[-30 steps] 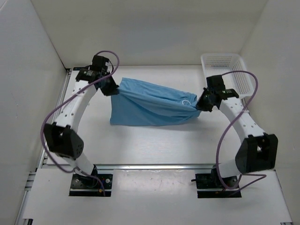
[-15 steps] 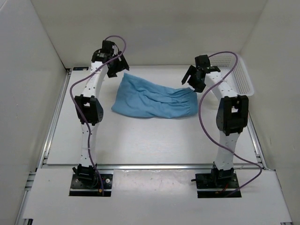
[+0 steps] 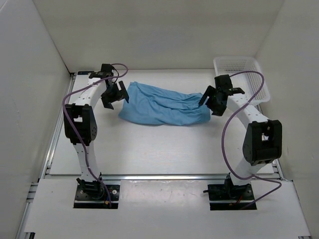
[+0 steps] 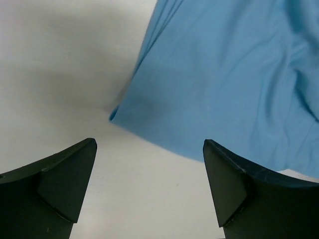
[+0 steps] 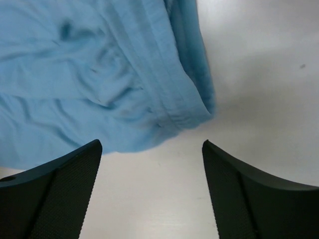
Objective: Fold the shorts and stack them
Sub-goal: Fold the shorts
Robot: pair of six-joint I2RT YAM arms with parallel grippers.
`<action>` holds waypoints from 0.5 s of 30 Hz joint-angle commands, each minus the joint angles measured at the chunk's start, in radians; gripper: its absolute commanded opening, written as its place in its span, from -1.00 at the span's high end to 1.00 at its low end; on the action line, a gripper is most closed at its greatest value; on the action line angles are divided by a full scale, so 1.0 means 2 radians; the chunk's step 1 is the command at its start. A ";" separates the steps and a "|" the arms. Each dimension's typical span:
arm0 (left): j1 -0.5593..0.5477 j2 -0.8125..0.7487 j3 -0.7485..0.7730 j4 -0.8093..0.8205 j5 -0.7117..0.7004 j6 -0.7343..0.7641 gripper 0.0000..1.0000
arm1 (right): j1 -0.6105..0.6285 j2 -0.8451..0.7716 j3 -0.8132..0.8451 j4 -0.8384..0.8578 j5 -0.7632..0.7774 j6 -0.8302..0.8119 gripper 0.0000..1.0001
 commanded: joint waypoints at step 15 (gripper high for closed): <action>0.015 0.041 -0.089 0.087 0.045 -0.003 -1.00 | -0.061 0.060 -0.092 0.094 -0.123 0.056 -0.84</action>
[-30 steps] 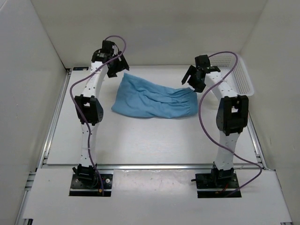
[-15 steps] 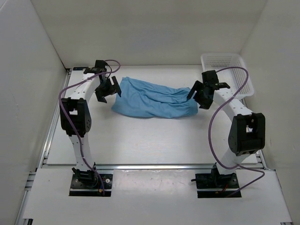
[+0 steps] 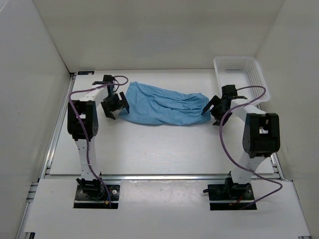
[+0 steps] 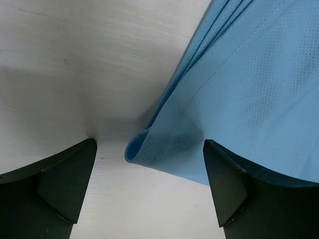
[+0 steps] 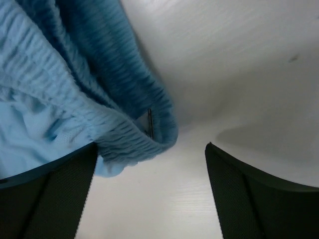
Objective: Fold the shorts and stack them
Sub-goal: Fold the shorts
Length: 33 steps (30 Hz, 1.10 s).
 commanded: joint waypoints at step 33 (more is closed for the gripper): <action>0.036 -0.287 -0.301 0.033 -0.045 -0.079 0.79 | 0.048 -0.156 -0.152 -0.051 -0.005 -0.021 0.99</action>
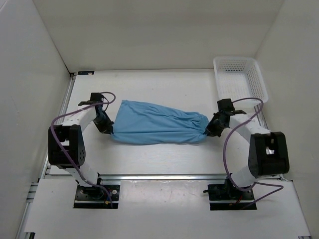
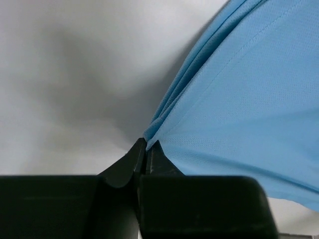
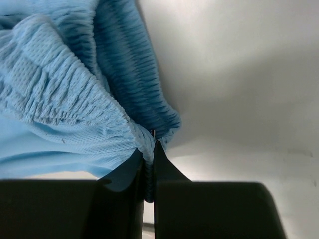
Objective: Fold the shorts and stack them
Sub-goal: Fold the shorts
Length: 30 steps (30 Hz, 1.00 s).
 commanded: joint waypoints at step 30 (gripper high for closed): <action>-0.001 -0.175 0.025 -0.064 -0.043 0.006 -1.00 | 0.102 0.135 0.200 -0.063 0.169 -0.038 0.99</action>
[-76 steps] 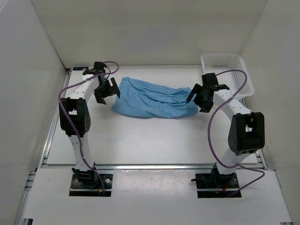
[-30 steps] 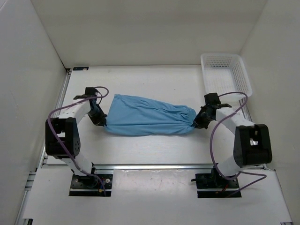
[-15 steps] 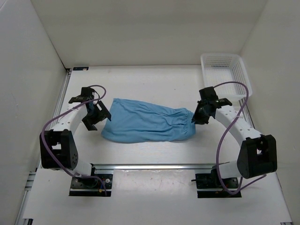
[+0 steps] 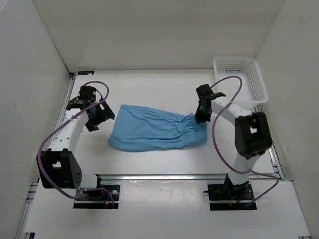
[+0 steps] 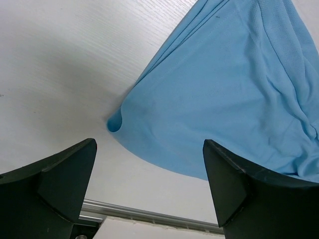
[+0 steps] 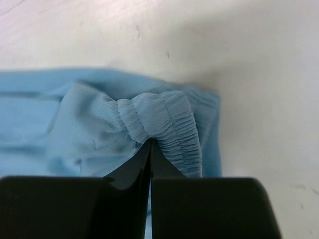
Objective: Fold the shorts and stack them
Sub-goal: Fold the shorts
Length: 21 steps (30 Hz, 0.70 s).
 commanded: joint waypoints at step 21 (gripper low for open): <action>0.005 0.063 0.009 0.052 0.000 0.029 -0.95 | -0.082 -0.152 -0.131 0.016 -0.128 -0.025 -0.75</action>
